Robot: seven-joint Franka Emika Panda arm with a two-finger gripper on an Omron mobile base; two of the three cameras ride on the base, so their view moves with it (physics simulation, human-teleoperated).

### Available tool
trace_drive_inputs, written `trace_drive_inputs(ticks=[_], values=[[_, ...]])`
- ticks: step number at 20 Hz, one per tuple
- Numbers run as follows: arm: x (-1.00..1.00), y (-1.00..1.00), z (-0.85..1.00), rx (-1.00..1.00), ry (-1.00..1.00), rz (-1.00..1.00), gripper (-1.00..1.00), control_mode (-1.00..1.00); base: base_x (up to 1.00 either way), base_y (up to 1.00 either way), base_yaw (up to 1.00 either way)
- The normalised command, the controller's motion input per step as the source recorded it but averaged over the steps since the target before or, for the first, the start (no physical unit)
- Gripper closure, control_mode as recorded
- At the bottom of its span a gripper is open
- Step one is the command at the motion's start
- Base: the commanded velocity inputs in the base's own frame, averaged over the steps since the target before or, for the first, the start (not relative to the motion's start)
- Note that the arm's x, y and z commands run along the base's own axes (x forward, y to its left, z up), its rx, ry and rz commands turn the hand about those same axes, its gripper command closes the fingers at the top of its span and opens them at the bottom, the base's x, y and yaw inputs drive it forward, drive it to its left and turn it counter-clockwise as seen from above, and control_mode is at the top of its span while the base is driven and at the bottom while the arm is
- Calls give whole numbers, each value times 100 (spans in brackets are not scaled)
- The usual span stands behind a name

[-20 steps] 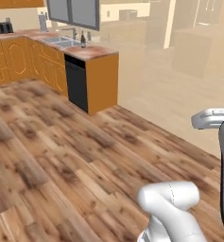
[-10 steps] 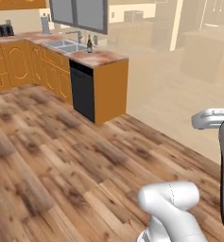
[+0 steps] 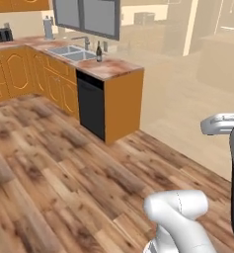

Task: Move the drinks to the dining counter.

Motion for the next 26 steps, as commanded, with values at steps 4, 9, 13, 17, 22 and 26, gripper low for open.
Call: trace_drive_inputs(ticks=[4, 9, 13, 17, 22, 26], values=[[0, 0, 0, 0, 0, 0, -100, 100, 100, 11, 0], [0, 0, 0, 0, 0, 0, -100, 100, 100, 11, -2], [0, 0, 0, 0, 0, 0, -100, 100, 100, 12, -6], [0, 0, 0, 0, 0, 0, -100, 100, 100, 14, -9], [0, 0, 0, 0, 0, 0, -100, 100, 100, 15, -10], [0, 0, 0, 0, 0, 0, -100, 100, 100, 20, -11]])
